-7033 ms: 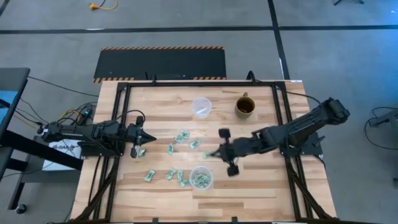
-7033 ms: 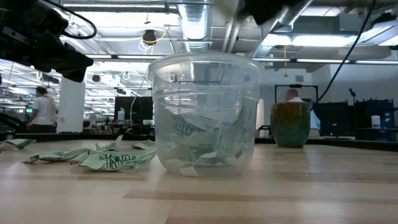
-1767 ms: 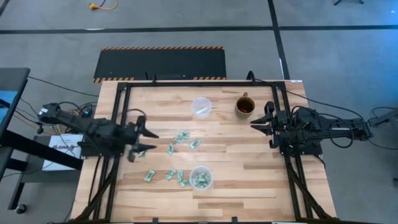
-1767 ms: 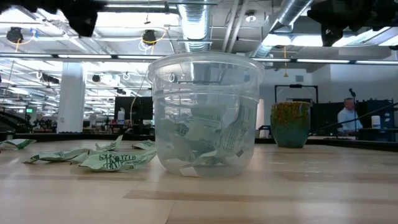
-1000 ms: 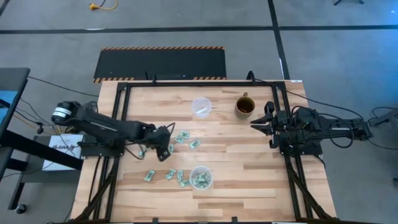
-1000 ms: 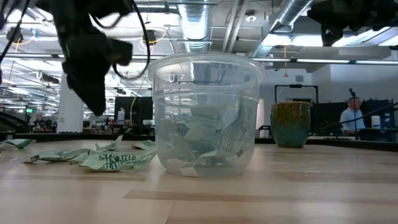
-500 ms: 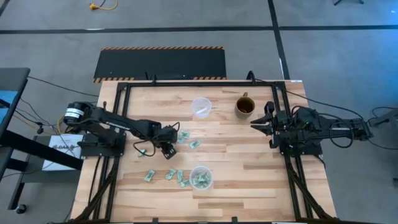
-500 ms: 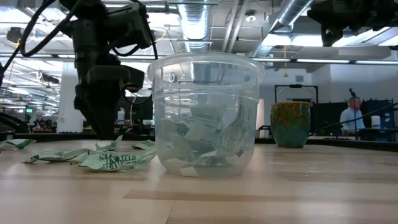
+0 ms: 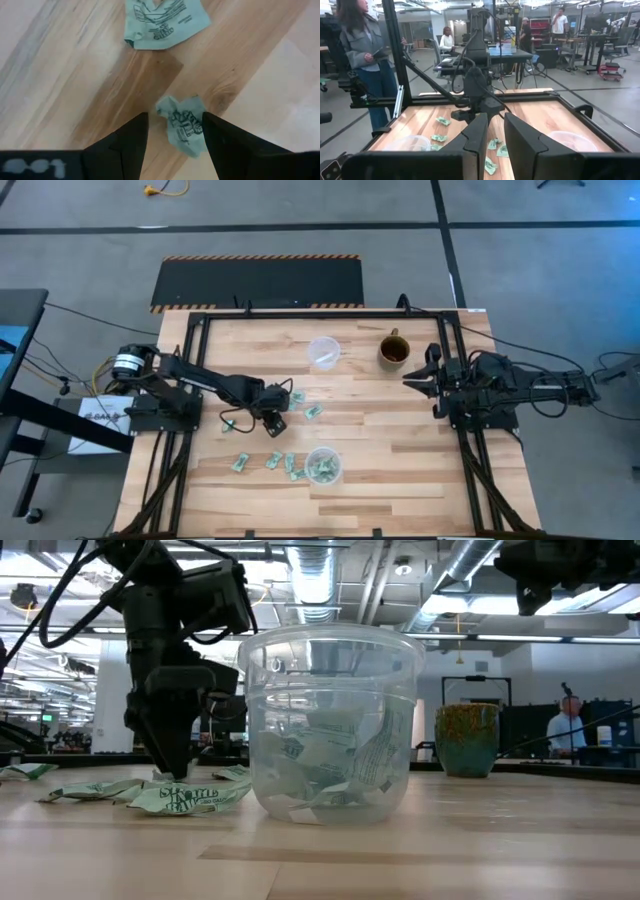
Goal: Pick and place Stevia / Truvia into bins
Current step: Put the stevia packet into the top transparent container
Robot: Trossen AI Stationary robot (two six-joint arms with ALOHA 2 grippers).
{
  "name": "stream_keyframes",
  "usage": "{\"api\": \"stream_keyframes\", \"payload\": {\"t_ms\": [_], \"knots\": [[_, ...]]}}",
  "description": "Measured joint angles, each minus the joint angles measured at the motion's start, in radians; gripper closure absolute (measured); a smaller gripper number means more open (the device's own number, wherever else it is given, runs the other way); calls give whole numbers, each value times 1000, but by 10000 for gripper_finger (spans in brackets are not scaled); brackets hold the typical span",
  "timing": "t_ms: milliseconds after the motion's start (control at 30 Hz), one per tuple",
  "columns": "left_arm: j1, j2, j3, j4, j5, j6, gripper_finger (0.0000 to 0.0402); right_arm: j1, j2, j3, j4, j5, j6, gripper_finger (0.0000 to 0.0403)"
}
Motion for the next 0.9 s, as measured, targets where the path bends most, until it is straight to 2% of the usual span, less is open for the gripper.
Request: {"api": "stream_keyframes", "payload": {"t_ms": [367,533,767,900], "knots": [[0,9,-3,16,-4,82,231,0,0,0,-22,0,0,344],[0,10,-3,11,-14,149,280,0,0,0,-22,0,0,344],[-2,13,12,32,-87,239,387,0,0,0,-22,0,0,344],[-3,18,63,39,-161,304,393,0,0,0,-22,0,0,344]]}}
